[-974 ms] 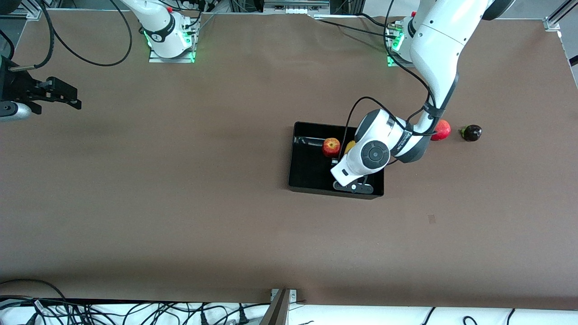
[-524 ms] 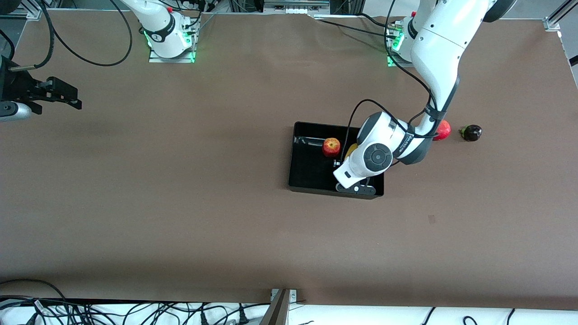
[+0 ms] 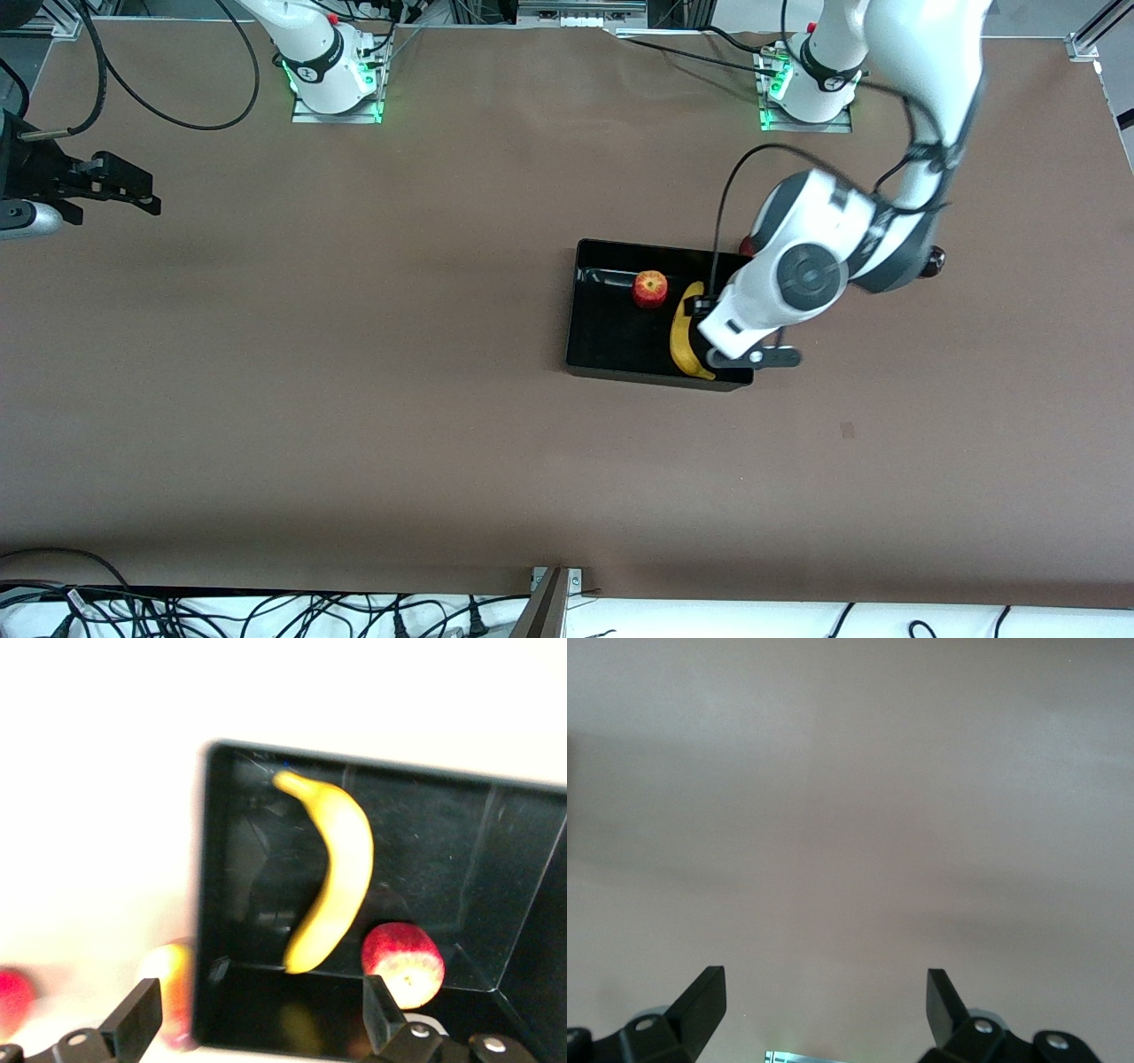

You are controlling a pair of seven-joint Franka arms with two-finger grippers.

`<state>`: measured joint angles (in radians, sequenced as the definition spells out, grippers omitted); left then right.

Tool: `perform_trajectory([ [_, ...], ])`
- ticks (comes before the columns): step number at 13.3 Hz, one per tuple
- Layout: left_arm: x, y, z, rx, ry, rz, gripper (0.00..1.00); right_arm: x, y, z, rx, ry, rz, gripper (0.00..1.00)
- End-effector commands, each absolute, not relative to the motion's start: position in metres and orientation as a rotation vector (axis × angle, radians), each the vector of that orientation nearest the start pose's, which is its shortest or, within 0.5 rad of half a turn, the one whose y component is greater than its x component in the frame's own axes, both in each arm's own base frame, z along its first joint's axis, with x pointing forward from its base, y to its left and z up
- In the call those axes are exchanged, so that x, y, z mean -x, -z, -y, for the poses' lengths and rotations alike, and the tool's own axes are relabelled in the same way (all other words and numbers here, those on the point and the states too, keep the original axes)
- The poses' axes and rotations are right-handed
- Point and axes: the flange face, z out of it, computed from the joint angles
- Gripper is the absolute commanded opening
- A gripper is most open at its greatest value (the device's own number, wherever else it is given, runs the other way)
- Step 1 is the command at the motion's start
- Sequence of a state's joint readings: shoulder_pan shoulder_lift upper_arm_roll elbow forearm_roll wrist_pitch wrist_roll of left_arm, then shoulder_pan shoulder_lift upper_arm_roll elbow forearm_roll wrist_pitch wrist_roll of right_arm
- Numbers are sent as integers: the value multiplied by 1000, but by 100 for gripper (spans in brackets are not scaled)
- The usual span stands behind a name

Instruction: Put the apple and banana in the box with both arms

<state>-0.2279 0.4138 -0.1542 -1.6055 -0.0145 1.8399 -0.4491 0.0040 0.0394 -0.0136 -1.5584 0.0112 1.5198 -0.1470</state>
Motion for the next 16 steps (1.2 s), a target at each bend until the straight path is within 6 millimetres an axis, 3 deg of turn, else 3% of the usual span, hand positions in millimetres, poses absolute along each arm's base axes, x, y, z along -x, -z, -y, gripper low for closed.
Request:
perform_trajectory([
  [1, -595, -479, 161, 3101, -150, 270, 100, -559, -607, 4, 3104, -114, 198, 100],
  [4, -566, -575, 56, 3119, -51, 94, 100, -559, -607, 6, 3103, -114, 201, 100],
  [5, -556, -598, 21, 3124, -18, 42, 100, -560, -607, 6, 3102, -111, 222, 100],
  [7, -544, -617, -15, 3129, 6, -34, 100, -559, -607, 2, 3099, -125, 234, 100],
  [9, -544, -632, -24, 3127, 46, -39, 100, -561, -595, -17, 3094, -178, 279, 100],
  [11, -545, -644, -22, 3127, 90, -43, 100, -565, -587, -23, 3093, -196, 271, 100],
  [15, -545, -648, -9, 3123, 109, -91, 100, -578, -567, -86, 3096, -159, 381, 100],
  [16, -545, -648, -8, 3122, 109, -100, 100, -580, -564, -85, 3099, -168, 357, 100],
])
